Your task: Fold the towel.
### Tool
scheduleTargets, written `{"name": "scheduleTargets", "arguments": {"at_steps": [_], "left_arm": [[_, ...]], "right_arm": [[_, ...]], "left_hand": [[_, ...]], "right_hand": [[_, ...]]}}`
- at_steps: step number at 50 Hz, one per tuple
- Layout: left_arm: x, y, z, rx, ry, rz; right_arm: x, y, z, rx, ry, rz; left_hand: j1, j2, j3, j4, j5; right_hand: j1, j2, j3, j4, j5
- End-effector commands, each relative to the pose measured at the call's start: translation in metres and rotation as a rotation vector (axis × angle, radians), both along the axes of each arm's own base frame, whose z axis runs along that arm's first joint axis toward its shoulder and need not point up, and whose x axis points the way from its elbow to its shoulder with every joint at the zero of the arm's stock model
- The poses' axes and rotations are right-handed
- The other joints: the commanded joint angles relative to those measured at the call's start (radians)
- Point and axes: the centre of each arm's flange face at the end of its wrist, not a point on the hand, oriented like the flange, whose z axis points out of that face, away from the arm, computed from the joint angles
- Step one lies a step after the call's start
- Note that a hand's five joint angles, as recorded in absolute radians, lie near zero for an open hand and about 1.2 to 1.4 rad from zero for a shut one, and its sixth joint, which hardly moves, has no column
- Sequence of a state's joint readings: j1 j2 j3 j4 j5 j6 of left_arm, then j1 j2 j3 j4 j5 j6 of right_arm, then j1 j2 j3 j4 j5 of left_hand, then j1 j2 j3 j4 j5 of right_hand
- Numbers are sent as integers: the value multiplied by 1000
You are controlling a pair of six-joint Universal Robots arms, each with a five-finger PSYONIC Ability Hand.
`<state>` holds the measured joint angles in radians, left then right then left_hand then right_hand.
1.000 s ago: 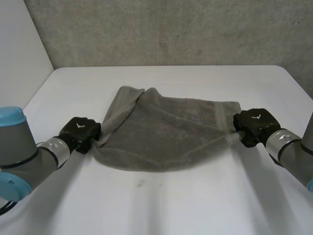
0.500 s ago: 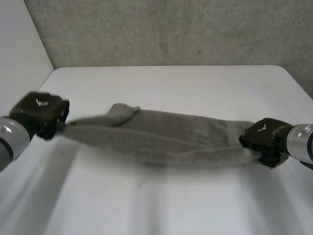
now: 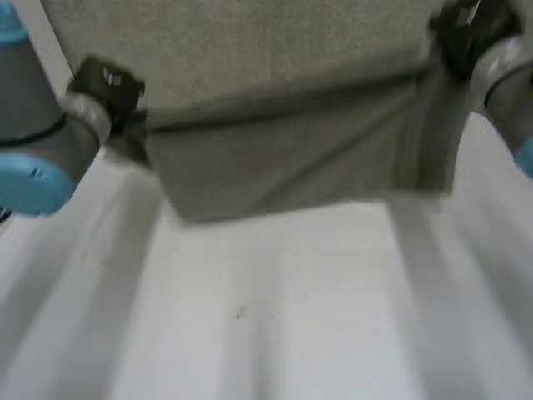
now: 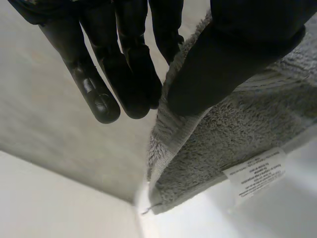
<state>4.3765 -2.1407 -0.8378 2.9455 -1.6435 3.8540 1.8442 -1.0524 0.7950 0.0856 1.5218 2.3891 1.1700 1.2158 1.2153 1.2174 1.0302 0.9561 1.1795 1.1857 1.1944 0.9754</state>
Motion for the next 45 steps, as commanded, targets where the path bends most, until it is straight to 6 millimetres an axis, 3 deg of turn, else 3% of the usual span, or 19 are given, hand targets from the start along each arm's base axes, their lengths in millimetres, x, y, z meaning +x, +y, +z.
{"name": "scheduleTargets", "arguments": {"at_steps": [1, 4, 7, 8, 10, 11, 14, 15, 17, 18, 20, 25, 27, 30, 35, 38, 45], "left_arm": [[1, -13, 156, -600, 495, -109], [-1, -16, 147, -564, 507, -113], [2, -25, 80, -326, 448, -60], [2, -25, 79, -325, 448, -60], [6, -19, 30, -168, 399, -31], [6, -19, 30, -167, 399, -31], [11, 1, -50, 53, 330, 3], [11, 1, -50, 54, 330, 3], [17, 17, -93, 171, 286, 28], [17, 17, -93, 172, 286, 28], [22, 33, -125, 277, 245, 46], [27, 45, -143, 340, 205, 59], [27, 60, -153, 381, 170, 50], [27, 64, -153, 388, 163, 47], [31, 81, -135, 382, 146, 39], [36, 107, -126, 429, 121, 32], [39, 126, -134, 482, 61, 19]], "right_arm": [[-2, 2, 68, -371, -155, 14], [-1, 1, 63, -352, -149, 17], [1, -2, 20, -163, -89, 32], [1, -2, 20, -162, -88, 32], [4, -4, -22, 21, -30, 60], [4, -4, -22, 22, -30, 60], [3, 4, -92, 332, 50, 69], [3, 4, -93, 333, 51, 69], [0, 10, -130, 482, 94, 64], [0, 10, -130, 483, 94, 64], [-2, 16, -153, 560, 116, 68], [-5, 23, -164, 609, 121, 67], [-6, 24, -164, 617, 121, 62], [-8, 27, -163, 634, 122, 54], [-16, 44, -166, 748, 154, 46], [-28, 67, -170, 942, 194, 36], [-44, 76, -170, 1033, 177, 25]], "left_hand": [[226, 180, 181, 179, 192], [226, 180, 181, 179, 192], [226, 180, 181, 179, 192], [226, 180, 181, 179, 192], [226, 180, 181, 179, 192], [226, 180, 181, 179, 192], [226, 180, 181, 179, 192], [226, 180, 181, 179, 192], [226, 180, 181, 179, 192], [226, 180, 181, 179, 192], [226, 180, 181, 179, 192], [226, 180, 181, 179, 192], [226, 180, 181, 179, 192], [226, 180, 181, 179, 192], [226, 180, 181, 179, 192], [226, 180, 181, 179, 192], [226, 180, 181, 179, 192]], "right_hand": [[440, 217, 211, 202, 246], [440, 217, 211, 202, 246], [440, 217, 211, 202, 246], [440, 217, 211, 202, 246], [440, 217, 211, 202, 246], [440, 217, 211, 202, 246], [440, 217, 211, 202, 246], [440, 217, 211, 202, 246], [440, 217, 211, 202, 246], [440, 217, 211, 202, 246], [440, 217, 211, 202, 246], [440, 217, 211, 202, 246], [440, 217, 211, 202, 246], [440, 217, 211, 202, 246], [440, 217, 211, 202, 246], [440, 217, 211, 202, 246], [440, 217, 211, 202, 246]]}}
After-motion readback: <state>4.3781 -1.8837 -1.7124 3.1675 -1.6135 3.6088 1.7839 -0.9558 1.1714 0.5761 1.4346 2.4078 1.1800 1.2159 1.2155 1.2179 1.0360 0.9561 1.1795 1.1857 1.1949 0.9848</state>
